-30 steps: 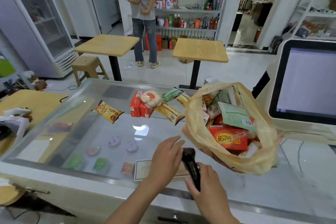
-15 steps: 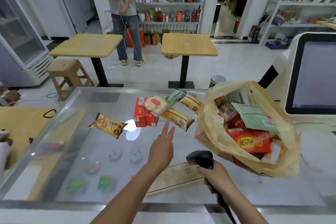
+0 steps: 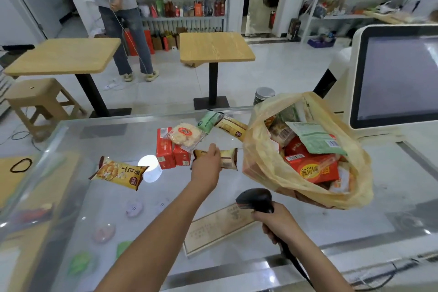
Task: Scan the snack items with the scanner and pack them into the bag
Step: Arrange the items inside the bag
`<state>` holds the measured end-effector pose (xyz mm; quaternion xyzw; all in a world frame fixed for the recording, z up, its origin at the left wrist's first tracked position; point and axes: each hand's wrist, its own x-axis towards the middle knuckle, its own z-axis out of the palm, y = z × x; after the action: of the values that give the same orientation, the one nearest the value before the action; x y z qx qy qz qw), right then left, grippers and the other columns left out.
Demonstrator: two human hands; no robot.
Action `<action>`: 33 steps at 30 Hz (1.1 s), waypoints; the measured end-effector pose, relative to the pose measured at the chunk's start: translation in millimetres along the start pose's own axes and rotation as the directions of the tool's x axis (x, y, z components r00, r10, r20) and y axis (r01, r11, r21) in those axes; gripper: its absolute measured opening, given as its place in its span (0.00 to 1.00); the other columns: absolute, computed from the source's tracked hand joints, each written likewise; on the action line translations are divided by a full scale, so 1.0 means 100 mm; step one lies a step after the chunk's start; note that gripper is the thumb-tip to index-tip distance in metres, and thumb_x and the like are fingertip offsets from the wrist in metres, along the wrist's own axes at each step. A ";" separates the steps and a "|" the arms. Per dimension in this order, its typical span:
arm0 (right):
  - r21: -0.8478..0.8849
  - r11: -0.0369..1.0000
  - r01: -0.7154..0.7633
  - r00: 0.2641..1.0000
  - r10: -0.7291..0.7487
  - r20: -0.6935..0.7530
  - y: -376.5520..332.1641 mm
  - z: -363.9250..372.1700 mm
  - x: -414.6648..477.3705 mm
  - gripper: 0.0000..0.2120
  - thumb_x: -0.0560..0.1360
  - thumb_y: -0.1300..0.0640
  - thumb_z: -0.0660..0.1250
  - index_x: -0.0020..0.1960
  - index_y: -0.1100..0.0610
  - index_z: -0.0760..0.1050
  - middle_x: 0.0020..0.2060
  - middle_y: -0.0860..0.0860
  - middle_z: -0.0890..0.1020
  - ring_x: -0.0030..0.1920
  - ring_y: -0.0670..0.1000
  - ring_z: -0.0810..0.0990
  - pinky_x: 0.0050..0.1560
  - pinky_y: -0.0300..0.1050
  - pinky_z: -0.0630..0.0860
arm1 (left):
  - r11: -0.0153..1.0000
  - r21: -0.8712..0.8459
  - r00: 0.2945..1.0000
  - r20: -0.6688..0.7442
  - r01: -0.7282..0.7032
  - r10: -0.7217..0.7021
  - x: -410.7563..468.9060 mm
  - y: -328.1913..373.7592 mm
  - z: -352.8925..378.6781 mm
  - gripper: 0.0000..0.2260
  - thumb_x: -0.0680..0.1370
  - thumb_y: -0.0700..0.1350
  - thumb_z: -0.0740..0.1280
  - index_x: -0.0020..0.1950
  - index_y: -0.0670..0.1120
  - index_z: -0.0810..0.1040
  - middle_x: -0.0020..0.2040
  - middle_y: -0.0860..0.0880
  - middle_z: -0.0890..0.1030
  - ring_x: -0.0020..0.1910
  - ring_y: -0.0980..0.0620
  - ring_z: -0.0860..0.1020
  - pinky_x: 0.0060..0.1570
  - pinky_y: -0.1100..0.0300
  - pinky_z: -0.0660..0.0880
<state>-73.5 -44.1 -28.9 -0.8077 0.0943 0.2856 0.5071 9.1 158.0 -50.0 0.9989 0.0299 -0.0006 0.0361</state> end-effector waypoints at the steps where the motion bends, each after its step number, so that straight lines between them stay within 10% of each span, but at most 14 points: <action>1: -0.003 1.000 -0.001 1.000 0.001 -0.005 0.00 0.00 0.00 0.09 0.73 0.57 0.69 0.50 0.61 0.74 0.26 0.56 0.73 0.21 0.50 0.68 0.23 0.41 0.64 | 1.000 0.011 1.000 0.022 -0.007 0.006 -0.04 0.01 -0.04 0.17 0.78 0.45 0.65 0.65 0.42 0.69 0.65 0.46 0.65 0.46 0.44 0.77 0.35 0.53 0.71; 9: -0.018 1.000 0.007 1.000 -0.007 -0.002 0.01 0.01 -0.01 0.08 0.75 0.58 0.68 0.50 0.62 0.75 0.26 0.55 0.74 0.21 0.50 0.69 0.23 0.41 0.65 | 0.997 0.076 1.000 0.001 0.008 -0.008 -0.57 -0.01 0.09 0.24 0.79 0.59 0.58 0.67 0.42 0.65 0.66 0.44 0.67 0.64 0.43 0.65 0.63 0.49 0.63; 20: 0.106 0.990 -0.094 0.986 0.078 0.145 -0.40 -0.13 -0.39 0.40 0.65 0.26 0.57 0.52 0.62 0.74 0.24 0.51 0.69 0.21 0.47 0.65 0.22 0.38 0.63 | 0.990 -0.131 0.998 0.052 0.054 -0.048 -0.74 -0.19 0.08 0.25 0.75 0.61 0.64 0.63 0.45 0.65 0.58 0.44 0.74 0.53 0.48 0.74 0.45 0.59 0.71; 33: 0.094 0.994 -0.047 0.994 0.037 0.106 -0.87 -0.27 -0.99 0.38 0.68 0.25 0.53 0.46 0.61 0.73 0.24 0.51 0.67 0.20 0.48 0.63 0.20 0.37 0.60 | 0.987 -0.157 0.999 0.045 0.021 -0.014 -0.82 -0.25 0.05 0.24 0.75 0.59 0.65 0.61 0.44 0.67 0.56 0.44 0.75 0.53 0.48 0.75 0.48 0.56 0.75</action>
<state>-106.5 -40.5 101.2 -0.7641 0.0984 0.3329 0.5437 -73.9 177.8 -56.4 0.9924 0.0379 -0.0206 0.1153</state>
